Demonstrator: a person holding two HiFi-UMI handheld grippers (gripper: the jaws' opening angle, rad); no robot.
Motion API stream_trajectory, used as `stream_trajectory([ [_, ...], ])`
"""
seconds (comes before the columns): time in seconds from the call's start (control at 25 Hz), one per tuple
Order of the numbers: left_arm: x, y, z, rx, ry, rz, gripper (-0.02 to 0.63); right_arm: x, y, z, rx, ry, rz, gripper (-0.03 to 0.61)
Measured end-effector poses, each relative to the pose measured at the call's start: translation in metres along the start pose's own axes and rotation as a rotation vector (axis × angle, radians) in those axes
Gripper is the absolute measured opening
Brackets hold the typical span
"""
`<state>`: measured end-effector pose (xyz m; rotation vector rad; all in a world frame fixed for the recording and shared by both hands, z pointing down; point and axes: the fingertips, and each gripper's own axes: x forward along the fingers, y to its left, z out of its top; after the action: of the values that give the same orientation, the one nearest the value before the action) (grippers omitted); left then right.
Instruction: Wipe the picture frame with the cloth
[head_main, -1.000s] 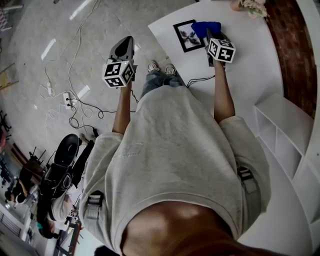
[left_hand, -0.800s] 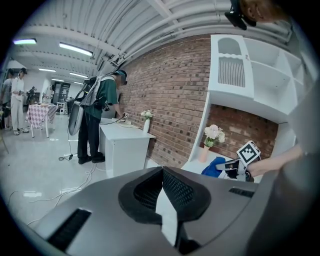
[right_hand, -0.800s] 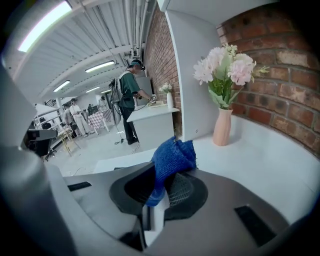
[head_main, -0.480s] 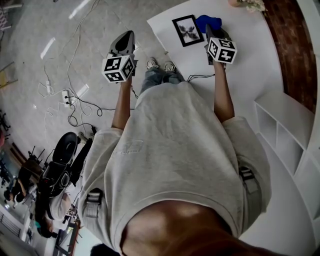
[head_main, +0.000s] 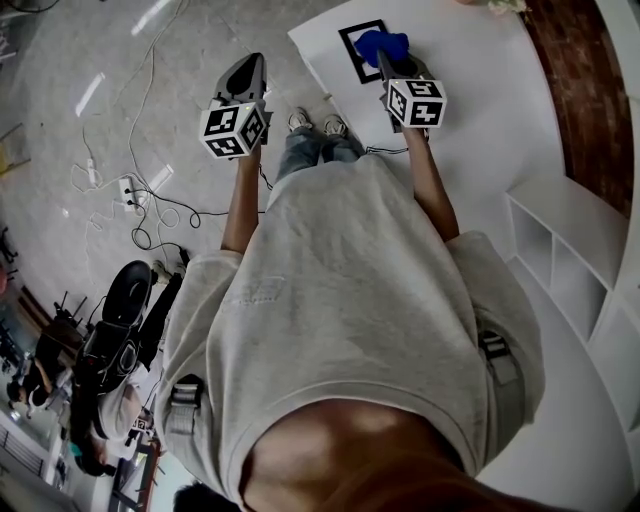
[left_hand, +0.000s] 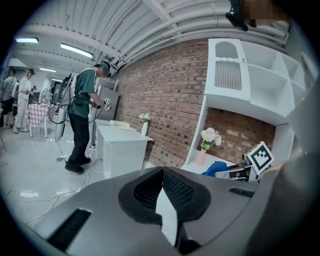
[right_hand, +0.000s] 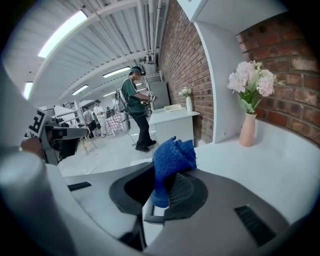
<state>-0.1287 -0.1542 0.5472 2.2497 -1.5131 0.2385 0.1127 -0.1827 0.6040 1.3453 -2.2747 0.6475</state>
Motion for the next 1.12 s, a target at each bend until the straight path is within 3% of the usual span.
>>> stream_trajectory([
  [0.44,-0.003,0.005,-0.002,-0.003,0.006,0.01,0.015,0.016,0.029,-0.025,0.024,0.047,0.056,0.057],
  [0.84,0.001,0.008,-0.005,0.003,0.025,0.009,0.015,0.029,-0.023,-0.046,0.104,0.082,-0.038,0.057],
  [1.12,0.007,0.008,0.0,0.009,0.021,0.003,0.015,0.028,-0.047,-0.049,0.092,0.1,-0.067,0.057],
])
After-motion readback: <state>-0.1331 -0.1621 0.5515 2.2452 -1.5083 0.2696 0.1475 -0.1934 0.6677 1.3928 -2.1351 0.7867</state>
